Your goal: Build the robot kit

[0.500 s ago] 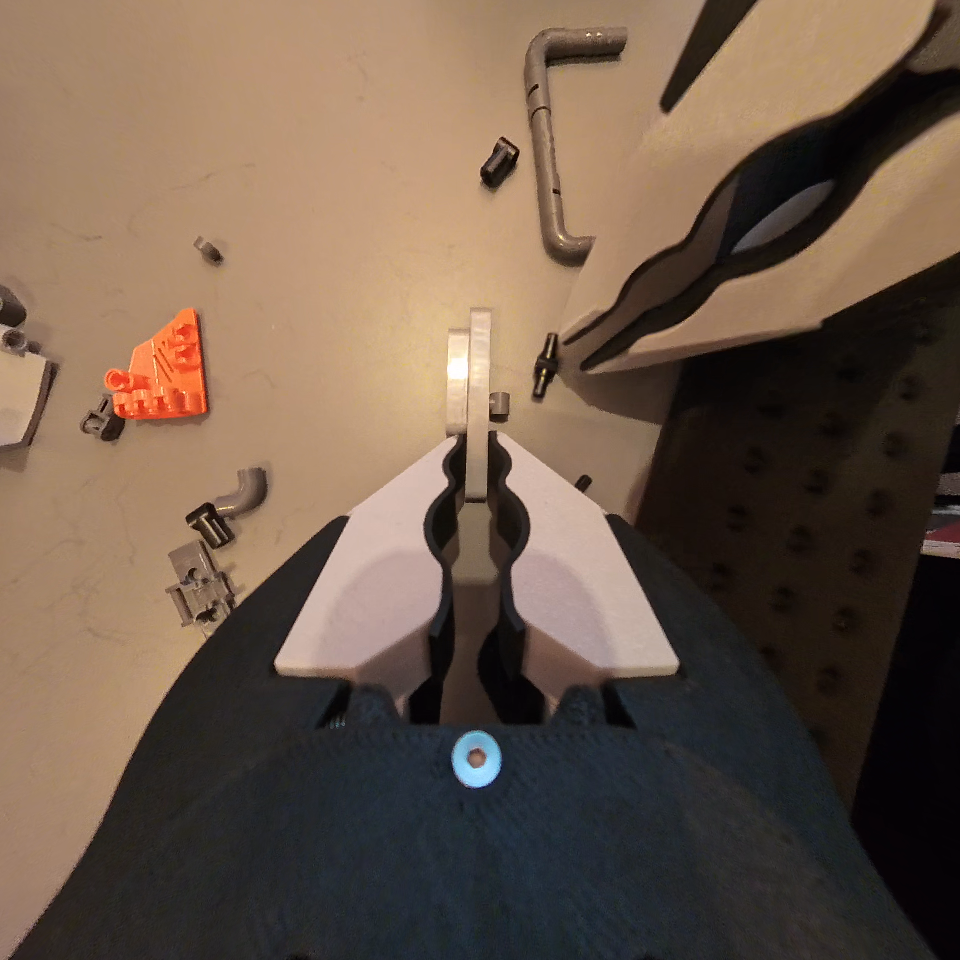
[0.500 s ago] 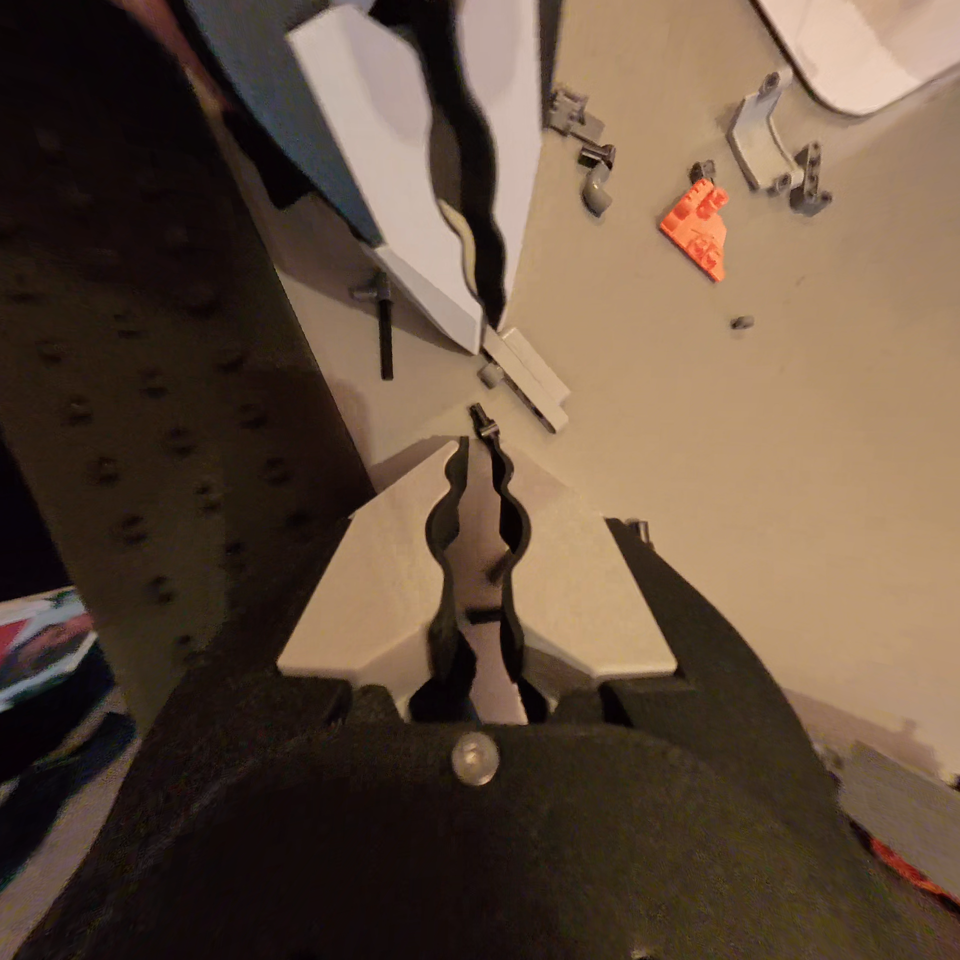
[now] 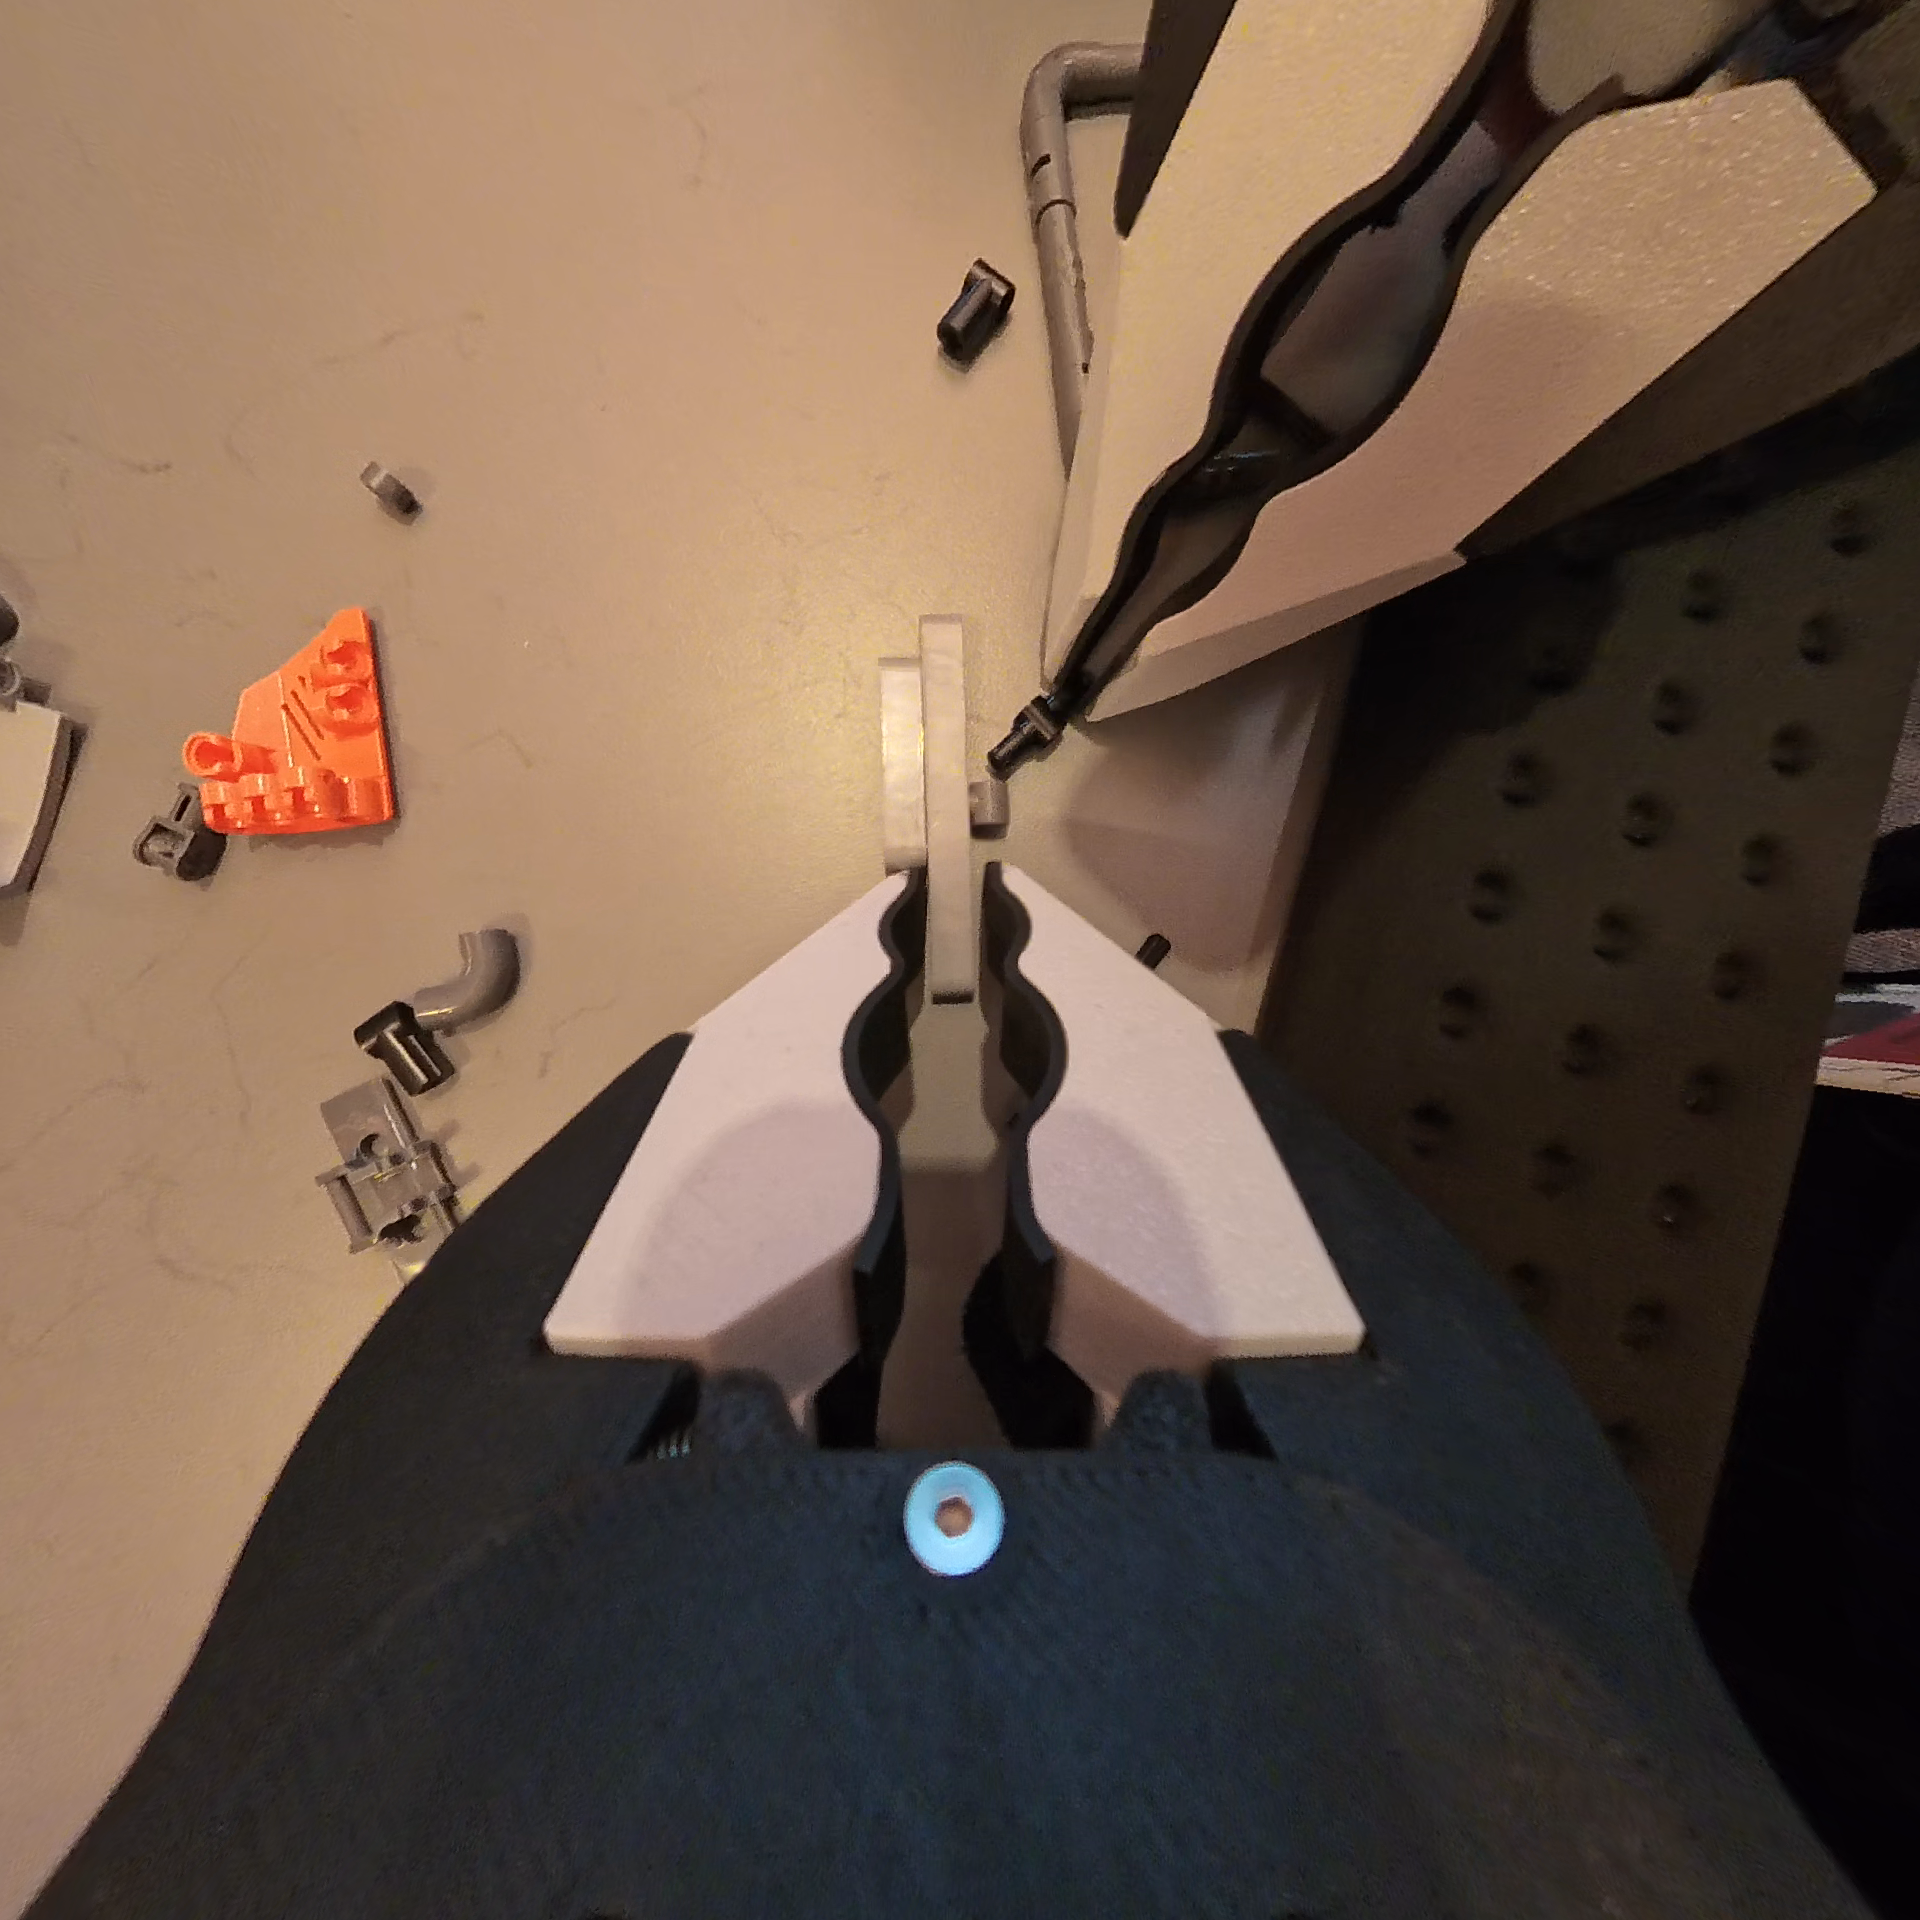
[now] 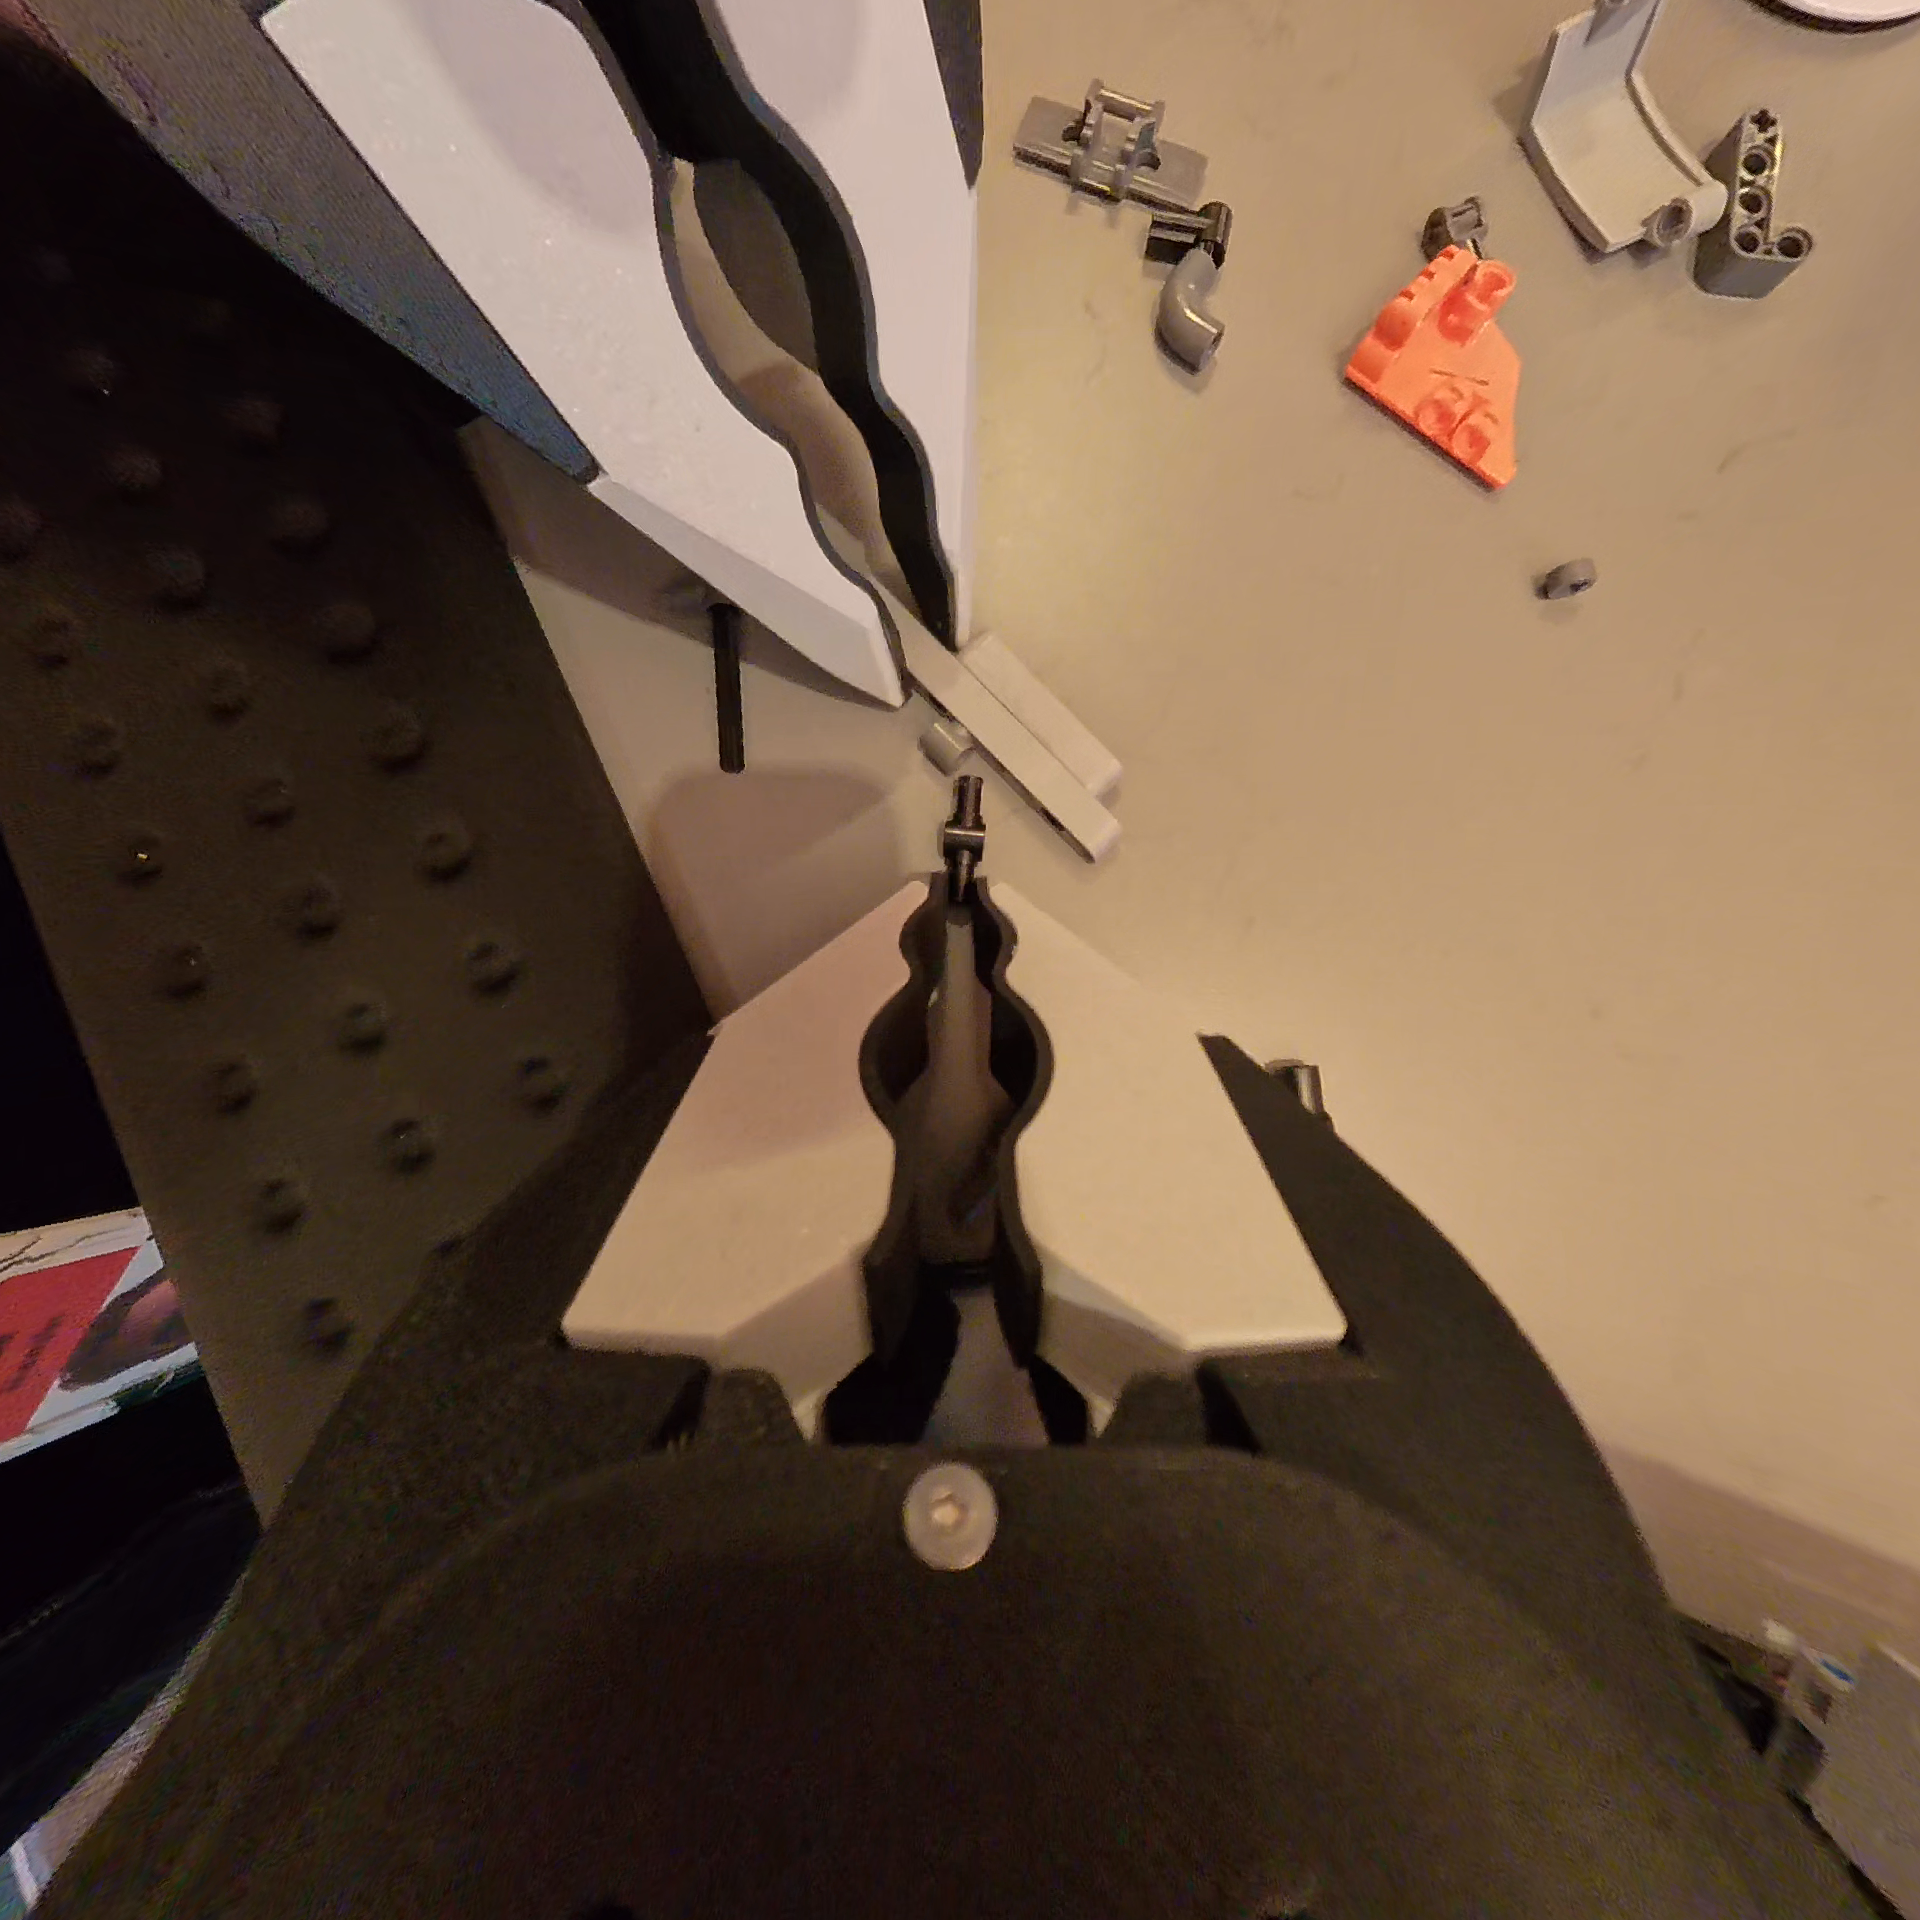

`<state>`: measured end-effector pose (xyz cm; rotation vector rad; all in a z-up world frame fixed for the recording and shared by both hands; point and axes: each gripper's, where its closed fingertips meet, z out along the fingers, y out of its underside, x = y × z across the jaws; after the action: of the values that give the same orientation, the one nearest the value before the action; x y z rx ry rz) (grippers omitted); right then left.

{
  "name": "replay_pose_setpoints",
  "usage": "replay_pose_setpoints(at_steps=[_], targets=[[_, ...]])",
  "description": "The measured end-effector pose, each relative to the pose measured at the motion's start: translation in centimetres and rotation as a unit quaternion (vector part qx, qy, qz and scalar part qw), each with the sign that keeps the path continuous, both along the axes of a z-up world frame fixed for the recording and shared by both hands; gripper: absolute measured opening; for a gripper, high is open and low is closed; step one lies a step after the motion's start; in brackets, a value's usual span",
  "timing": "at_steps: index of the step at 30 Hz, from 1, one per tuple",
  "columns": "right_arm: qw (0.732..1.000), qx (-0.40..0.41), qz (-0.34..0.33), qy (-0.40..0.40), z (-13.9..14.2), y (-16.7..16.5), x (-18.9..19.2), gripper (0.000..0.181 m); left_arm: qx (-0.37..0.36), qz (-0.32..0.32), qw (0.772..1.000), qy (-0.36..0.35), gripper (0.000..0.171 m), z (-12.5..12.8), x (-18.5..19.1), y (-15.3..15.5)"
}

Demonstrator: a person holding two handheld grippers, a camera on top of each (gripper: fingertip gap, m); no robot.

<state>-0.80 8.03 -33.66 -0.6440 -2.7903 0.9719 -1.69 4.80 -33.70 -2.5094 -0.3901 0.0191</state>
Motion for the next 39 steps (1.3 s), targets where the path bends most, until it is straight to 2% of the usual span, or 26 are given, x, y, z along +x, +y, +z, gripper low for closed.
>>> replay_pose_setpoints(at_steps=[8, 17, 39], targets=[[0.999, -0.014, -0.037, -0.025, 0.0, -0.1, -0.2, 0.002, 0.005, -0.014, 1.000, 0.013, 0.019, 0.3, -0.6, 0.4], [0.997, -0.004, -0.065, -0.029, 0.0, 0.1, -0.7, 0.001, -0.004, -0.031, 0.999, 0.021, 0.016, 0.0, -0.8, 0.9], [0.988, 0.003, -0.148, -0.045, 0.0, 0.2, -1.0, 0.000, -0.038, 0.032, 0.996, 0.081, 0.015, -0.1, -1.1, 1.3]])
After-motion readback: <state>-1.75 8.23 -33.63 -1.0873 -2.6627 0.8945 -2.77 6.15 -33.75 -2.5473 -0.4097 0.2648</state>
